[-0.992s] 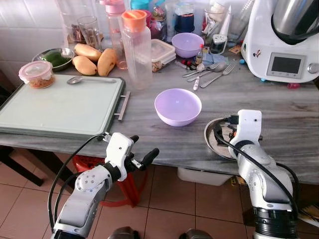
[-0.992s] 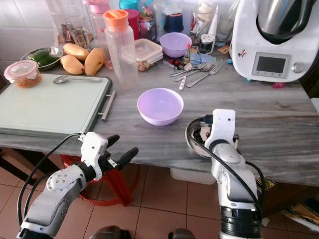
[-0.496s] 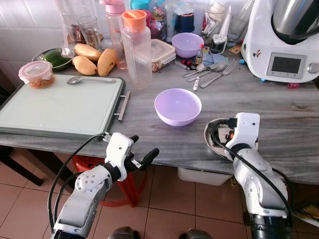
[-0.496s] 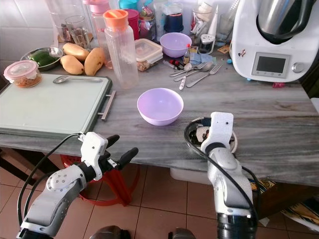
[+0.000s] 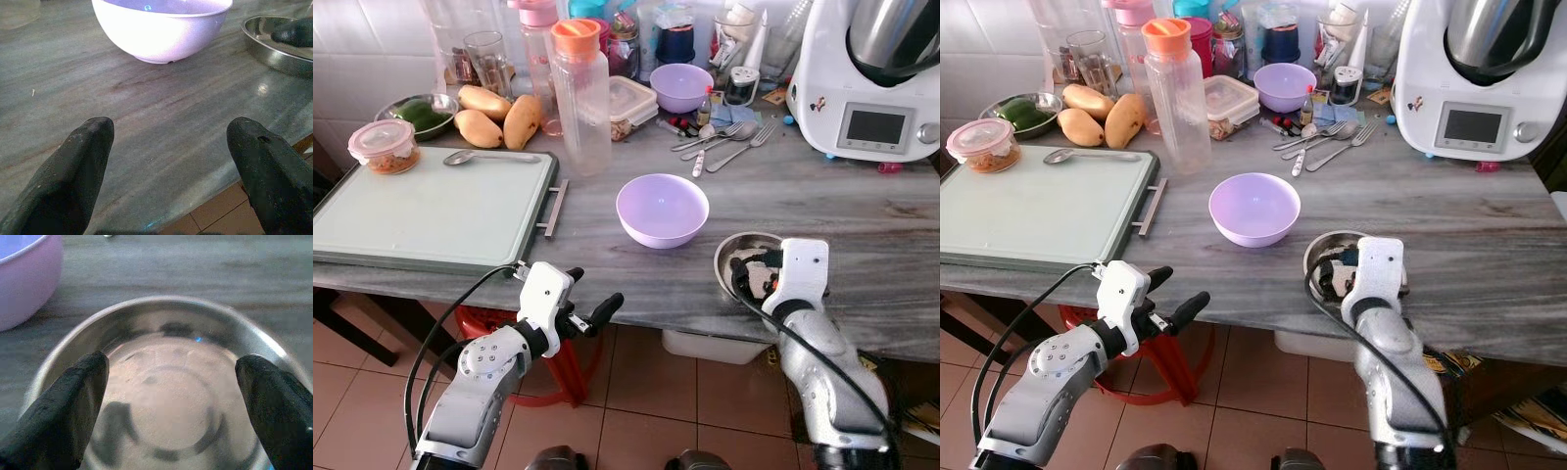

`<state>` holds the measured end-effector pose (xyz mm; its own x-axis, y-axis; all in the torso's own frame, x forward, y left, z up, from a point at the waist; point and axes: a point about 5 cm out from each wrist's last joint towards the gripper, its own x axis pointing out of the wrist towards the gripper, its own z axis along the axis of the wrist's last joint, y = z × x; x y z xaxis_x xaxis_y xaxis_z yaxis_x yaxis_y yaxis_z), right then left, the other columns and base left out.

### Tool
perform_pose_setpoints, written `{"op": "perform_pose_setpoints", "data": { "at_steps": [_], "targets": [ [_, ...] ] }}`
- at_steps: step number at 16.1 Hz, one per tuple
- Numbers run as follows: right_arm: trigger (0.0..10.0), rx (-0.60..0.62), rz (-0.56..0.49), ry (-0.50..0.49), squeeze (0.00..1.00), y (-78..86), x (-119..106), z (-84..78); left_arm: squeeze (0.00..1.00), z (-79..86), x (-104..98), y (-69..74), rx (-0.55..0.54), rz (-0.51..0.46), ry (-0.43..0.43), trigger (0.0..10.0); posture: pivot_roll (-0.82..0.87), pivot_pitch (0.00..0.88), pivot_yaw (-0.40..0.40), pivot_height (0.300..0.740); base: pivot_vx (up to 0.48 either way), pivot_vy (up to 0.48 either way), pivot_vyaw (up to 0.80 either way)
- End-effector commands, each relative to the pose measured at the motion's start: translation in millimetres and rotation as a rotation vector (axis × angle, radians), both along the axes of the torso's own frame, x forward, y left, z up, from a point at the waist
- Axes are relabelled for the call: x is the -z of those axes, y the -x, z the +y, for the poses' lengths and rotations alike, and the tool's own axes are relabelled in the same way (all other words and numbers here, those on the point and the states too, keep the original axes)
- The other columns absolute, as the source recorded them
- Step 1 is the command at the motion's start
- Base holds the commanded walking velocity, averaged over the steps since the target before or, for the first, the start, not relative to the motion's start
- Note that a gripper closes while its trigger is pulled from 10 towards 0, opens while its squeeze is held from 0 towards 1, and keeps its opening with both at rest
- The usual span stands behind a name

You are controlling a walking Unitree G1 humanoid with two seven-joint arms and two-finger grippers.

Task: Setting the table

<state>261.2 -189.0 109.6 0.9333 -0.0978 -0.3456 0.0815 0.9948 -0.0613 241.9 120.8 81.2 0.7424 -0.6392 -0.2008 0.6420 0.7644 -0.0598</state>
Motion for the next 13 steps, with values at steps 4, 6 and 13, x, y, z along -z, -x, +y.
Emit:
{"op": "perform_pose_setpoints", "data": {
  "at_steps": [4,6,13],
  "targets": [
    [10.0,-0.041,0.057,0.036,0.0,-8.0,2,-4.3,0.0,2.9,0,-0.3,-0.007,0.008,-0.016,10.0,-0.03,0.0,0.034,0.74,0.0,0.0,0.0],
    [10.0,-0.055,0.08,0.042,0.0,-10.4,4,-5.4,0.0,2.9,0,0.0,-0.008,0.01,-0.017,10.0,-0.03,0.0,0.032,0.74,0.0,0.0,0.0],
    [10.0,-0.083,0.092,-0.025,0.0,-17.6,6,1.8,0.0,1.8,0,0.5,-0.01,0.018,-0.014,10.0,-0.03,0.0,0.032,0.74,0.0,0.0,0.0]
  ]
}}
